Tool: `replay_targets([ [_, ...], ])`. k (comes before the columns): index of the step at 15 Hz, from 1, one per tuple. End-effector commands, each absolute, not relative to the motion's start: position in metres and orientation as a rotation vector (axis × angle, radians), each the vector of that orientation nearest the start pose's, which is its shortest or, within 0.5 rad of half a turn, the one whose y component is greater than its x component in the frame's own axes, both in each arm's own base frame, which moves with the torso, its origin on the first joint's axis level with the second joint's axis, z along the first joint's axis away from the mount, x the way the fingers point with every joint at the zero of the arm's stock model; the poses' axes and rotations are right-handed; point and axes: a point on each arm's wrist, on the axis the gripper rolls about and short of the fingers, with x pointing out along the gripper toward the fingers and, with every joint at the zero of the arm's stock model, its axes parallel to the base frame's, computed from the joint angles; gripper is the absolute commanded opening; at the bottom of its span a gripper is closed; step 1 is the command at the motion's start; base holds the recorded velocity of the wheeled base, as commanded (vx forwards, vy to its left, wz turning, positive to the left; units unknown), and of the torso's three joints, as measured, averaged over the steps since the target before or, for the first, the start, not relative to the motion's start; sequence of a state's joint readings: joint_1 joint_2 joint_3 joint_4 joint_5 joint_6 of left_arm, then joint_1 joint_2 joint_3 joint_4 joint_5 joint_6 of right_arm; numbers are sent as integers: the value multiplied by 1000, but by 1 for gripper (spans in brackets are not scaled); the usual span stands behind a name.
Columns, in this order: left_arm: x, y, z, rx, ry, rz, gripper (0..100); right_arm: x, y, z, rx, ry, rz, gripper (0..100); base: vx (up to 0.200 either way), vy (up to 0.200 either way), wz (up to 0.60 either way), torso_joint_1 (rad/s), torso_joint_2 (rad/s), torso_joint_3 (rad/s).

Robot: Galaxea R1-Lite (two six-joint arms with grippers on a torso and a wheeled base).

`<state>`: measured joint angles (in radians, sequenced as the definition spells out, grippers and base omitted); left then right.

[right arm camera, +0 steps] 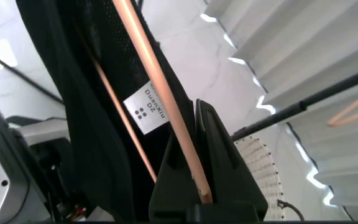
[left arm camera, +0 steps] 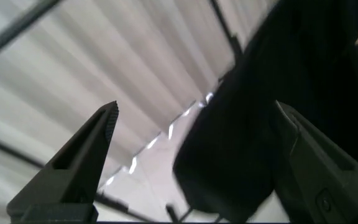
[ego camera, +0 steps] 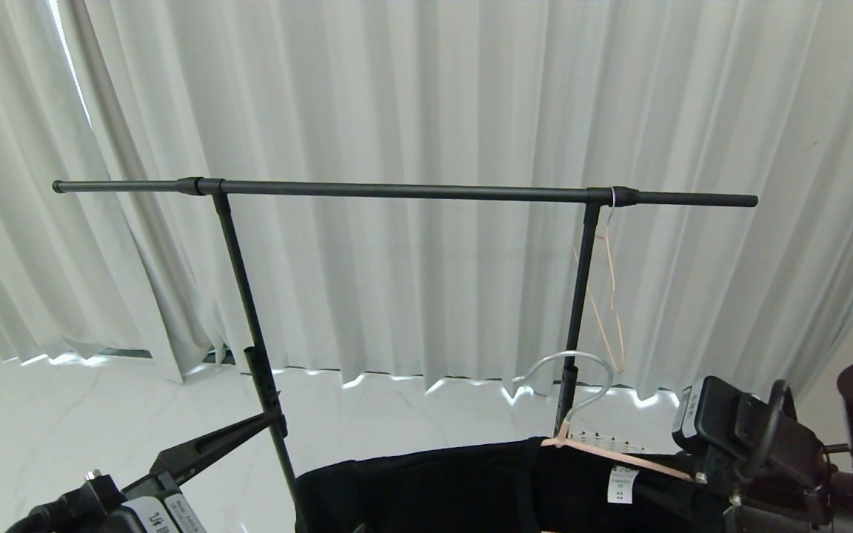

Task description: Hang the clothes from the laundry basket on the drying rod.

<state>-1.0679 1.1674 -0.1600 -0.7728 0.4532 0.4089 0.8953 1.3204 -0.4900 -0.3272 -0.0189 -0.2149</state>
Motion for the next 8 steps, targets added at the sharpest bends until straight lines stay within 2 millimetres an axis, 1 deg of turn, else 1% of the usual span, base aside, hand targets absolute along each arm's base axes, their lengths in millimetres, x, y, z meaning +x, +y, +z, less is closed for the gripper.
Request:
replay_targets([
  [1, 70, -90, 125, 557, 110, -581, 100, 116, 141, 170, -409, 340, 897, 0, 0, 0, 0, 0, 0, 0],
  [2, 67, -81, 114, 543, 156, -562, 100, 115, 139, 171, -407, 331, 897, 0, 0, 0, 0, 0, 0, 0],
  [4, 67, -77, 114, 469, 186, -528, 100, 113, 137, 174, -421, 305, 904, 0, 0, 0, 0, 0, 0, 0],
  [8, 70, -72, 106, 479, 272, -483, 100, 112, 138, 176, -470, 265, 943, 0, 0, 0, 0, 0, 0, 0],
])
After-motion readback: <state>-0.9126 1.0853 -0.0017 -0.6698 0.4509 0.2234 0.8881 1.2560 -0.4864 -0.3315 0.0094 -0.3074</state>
